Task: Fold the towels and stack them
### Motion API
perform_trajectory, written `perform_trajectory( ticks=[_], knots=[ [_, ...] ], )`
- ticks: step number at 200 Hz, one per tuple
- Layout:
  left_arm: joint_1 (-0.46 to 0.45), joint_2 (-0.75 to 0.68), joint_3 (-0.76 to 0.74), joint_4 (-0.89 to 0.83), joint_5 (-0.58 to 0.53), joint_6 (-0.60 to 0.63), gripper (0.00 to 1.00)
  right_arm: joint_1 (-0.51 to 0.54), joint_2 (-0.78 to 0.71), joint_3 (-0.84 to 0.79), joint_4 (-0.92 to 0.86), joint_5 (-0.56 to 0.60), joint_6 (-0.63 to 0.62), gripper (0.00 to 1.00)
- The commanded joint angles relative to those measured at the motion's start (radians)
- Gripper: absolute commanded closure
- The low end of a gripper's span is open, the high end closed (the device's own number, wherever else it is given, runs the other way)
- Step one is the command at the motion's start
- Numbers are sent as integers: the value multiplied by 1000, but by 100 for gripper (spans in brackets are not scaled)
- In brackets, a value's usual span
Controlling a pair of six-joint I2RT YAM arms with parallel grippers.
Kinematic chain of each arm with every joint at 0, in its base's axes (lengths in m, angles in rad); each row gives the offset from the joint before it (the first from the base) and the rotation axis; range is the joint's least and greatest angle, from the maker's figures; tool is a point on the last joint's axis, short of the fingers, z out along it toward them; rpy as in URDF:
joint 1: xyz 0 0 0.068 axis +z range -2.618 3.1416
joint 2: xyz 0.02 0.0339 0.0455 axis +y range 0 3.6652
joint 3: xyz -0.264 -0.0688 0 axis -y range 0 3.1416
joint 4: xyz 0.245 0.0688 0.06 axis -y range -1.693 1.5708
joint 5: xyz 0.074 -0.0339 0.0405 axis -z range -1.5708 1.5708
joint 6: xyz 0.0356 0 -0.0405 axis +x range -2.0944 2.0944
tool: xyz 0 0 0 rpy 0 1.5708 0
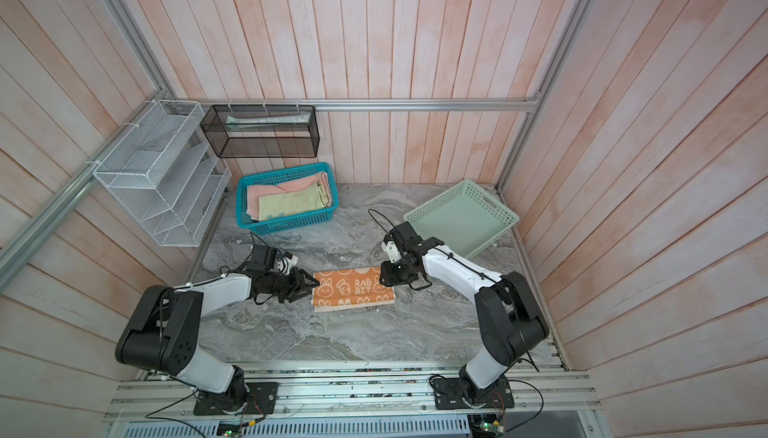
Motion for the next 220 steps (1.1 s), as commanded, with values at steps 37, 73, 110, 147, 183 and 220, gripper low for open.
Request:
perform_trajectory(
  ticks=[37, 73, 110, 147, 183, 220],
  knots=[
    [-81, 121, 101, 32, -33, -44, 55, 6, 25, 23, 58, 18, -23, 57],
    [-117, 181, 277, -52, -96, -18, 93, -24, -14, 31, 72, 61, -54, 58],
    [-118, 277, 579, -114, -113, -25, 100, -84, -102, -35, 143, 79, -52, 60],
    [-120, 481, 1056, -259, -95, -10, 100, -156, -135, -66, 168, 64, -56, 61],
    [-111, 713, 1624, -448, -88, 7, 100, -197, -128, -64, 173, 50, -67, 61],
    [-61, 830, 1865, -433, -51, -39, 100, -221, -99, -48, 180, 29, -76, 61]
  ],
)
